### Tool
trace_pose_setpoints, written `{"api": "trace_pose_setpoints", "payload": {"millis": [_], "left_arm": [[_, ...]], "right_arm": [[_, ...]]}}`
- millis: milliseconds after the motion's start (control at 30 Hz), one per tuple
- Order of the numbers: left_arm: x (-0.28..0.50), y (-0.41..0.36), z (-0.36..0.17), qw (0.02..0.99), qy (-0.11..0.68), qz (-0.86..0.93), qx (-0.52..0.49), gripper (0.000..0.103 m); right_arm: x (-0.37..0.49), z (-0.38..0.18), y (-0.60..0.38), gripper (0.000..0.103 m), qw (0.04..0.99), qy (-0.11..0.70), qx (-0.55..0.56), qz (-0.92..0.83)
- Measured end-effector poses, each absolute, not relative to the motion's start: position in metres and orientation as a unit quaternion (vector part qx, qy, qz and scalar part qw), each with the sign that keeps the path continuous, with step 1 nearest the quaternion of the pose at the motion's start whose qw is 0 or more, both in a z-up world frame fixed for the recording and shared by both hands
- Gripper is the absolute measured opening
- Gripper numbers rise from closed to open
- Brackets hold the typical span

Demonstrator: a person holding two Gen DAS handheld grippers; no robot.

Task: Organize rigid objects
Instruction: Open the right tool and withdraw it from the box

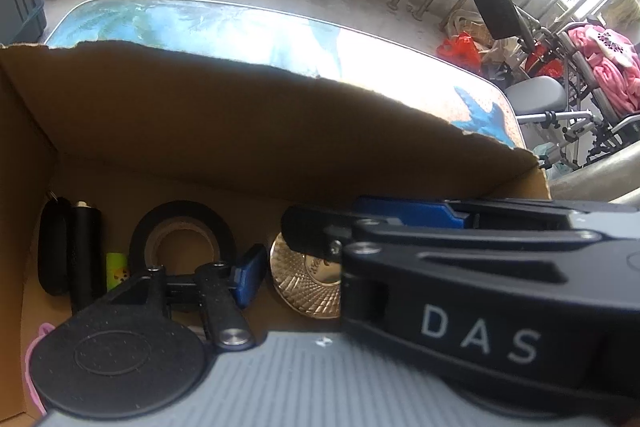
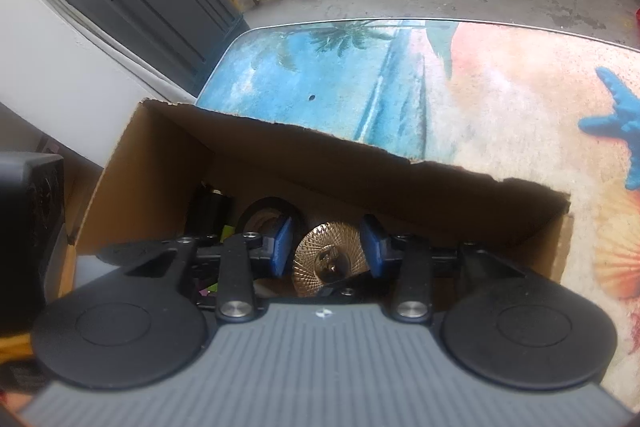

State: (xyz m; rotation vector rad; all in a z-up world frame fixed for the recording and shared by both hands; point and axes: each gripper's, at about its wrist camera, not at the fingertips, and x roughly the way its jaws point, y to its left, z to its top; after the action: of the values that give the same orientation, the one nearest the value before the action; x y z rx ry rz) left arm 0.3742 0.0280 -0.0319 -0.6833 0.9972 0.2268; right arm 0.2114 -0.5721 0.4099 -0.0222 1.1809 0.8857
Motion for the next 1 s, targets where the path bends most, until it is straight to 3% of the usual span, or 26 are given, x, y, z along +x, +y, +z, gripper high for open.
{"api": "trace_pose_setpoints", "payload": {"millis": [100,167,333,667,1000], "left_arm": [[0.371,0.027,-0.027,0.822,0.46,0.108,-0.318,0.063],[0.366,0.026,-0.019,0.827,0.45,0.106,-0.319,0.074],[0.332,0.02,0.011,0.848,0.41,0.106,-0.319,0.082],[0.177,-0.014,0.07,0.91,0.288,0.04,-0.297,0.089],[0.052,-0.046,0.031,0.94,0.258,0.088,-0.205,0.089]], "right_arm": [[0.21,0.414,-0.576,0.037,0.744,0.527,0.004,0.41],[0.206,0.421,-0.582,0.037,0.749,0.515,0.017,0.417],[0.183,0.457,-0.614,0.039,0.775,0.465,0.063,0.423],[0.066,0.527,-0.725,0.044,0.794,0.346,0.194,0.46],[-0.059,0.496,-0.742,0.046,0.814,0.316,0.184,0.452]]}}
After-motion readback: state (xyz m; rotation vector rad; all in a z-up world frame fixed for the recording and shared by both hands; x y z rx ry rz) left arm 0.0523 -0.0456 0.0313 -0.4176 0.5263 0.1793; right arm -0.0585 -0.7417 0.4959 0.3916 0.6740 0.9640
